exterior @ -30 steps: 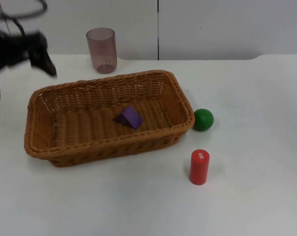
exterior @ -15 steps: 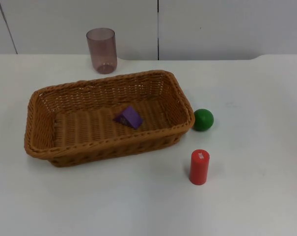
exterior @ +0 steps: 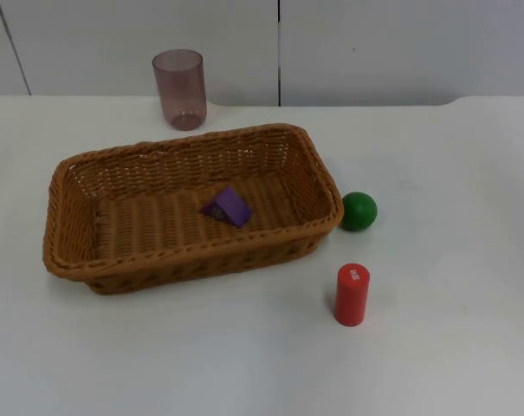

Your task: Pick up the basket with the left hand and place the triangular block into the basket with the right hand.

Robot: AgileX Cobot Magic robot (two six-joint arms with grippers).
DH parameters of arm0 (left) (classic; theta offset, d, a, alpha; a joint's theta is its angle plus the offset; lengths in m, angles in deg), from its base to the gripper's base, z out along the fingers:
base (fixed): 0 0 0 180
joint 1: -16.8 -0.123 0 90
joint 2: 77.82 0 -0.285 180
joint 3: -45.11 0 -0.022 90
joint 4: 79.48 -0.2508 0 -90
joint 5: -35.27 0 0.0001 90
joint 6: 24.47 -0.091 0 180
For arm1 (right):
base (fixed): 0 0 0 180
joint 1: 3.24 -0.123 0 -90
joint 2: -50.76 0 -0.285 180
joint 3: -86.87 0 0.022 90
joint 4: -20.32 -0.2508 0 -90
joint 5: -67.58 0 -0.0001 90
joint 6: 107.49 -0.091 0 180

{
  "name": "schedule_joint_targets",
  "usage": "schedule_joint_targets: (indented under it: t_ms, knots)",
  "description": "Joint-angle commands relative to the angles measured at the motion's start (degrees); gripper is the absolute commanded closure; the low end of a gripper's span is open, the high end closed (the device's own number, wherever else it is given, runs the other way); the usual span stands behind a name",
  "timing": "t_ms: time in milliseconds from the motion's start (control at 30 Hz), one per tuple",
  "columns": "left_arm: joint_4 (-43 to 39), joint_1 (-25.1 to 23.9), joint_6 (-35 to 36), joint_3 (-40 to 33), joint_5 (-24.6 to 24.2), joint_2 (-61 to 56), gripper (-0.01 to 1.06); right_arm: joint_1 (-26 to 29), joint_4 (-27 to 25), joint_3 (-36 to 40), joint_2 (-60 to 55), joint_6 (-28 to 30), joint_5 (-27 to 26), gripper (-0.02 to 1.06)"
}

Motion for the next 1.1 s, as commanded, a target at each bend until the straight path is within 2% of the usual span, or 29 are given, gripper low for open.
schedule_joint_targets:
  t_ms: [0, 33, 167, 233, 367, 400, 467, 533, 567, 600, 733, 767, 867, 967, 1033, 1067]
  knots:
    - [-0.1, 0.3, 0.4, 2.8, -4.4, -0.8, 0.0, 0.3, 9.9, 0.0, 0.3, -7.6, 3.1, 0.0]
    - [-0.1, 0.3, 0.4, 2.8, -4.4, -0.8, 0.0, 0.3, 9.9, 0.0, 0.3, -7.6, 3.1, 0.0]
    - [-2.5, 0.3, 0.4, 4.4, -5.0, -0.9, 0.0, 0.3, 24.1, 2.0, 4.8, -19.1, 0.5, 0.0]
    - [-2.5, 0.3, 0.4, 4.4, -5.0, -0.9, 0.0, 0.3, 26.0, 2.7, 6.4, -21.1, -0.1, 0.0]
    - [-2.6, 0.3, 0.4, 4.3, -6.3, -0.9, 0.0, 0.3, 26.4, 9.6, 14.9, -23.7, -4.3, 0.0]
    - [-2.6, 0.3, 0.4, 4.3, -6.3, -0.9, 0.0, 0.3, 26.4, 9.6, 14.9, -23.7, -4.3, 0.0]
    - [-2.6, 0.3, 0.4, 4.3, -6.7, -1.1, 0.0, 0.3, 27.4, 14.4, 20.3, -21.9, -5.5, 0.0]
    - [-2.4, 0.3, 0.4, 4.3, -7.7, -1.1, 0.0, 0.3, 26.3, 19.1, 27.4, -17.4, -5.5, 0.0]
    - [-2.4, 0.3, 0.4, 4.3, -7.7, -1.1, 0.0, 0.3, 26.3, 19.1, 27.4, -17.4, -5.5, 0.0]
    - [-1.9, 0.3, 0.4, 4.3, -8.0, -1.0, 0.0, 0.3, 24.7, 20.8, 30.2, -14.0, -5.4, 0.0]
    - [-1.8, 0.3, 0.4, 4.2, -9.3, -0.8, 0.0, 0.3, 15.1, 24.9, 37.3, -1.3, -3.9, 0.0]
    - [-1.8, 0.3, 0.4, 4.2, -9.3, -0.8, 0.0, 0.3, 15.1, 24.9, 37.3, -1.3, -3.9, 0.0]
    - [-1.7, 0.3, 0.4, 4.2, -9.5, -1.0, 0.0, 1.4, 7.5, 27.4, 40.5, 6.4, -5.3, 0.0]
    - [-1.7, 0.3, 0.4, 3.7, -10.5, -1.0, 0.0, 6.8, 5.1, 31.0, 42.6, 9.3, -6.9, 0.0]
    - [-1.7, 0.3, 0.4, 3.4, -10.4, -1.1, 0.0, 8.1, 4.9, 31.8, 43.1, 9.7, -7.6, 0.0]
    - [-1.4, 0.3, 0.4, 2.6, -10.3, -1.5, 0.0, 10.9, 4.0, 33.4, 43.9, 9.4, -8.8, 0.0]
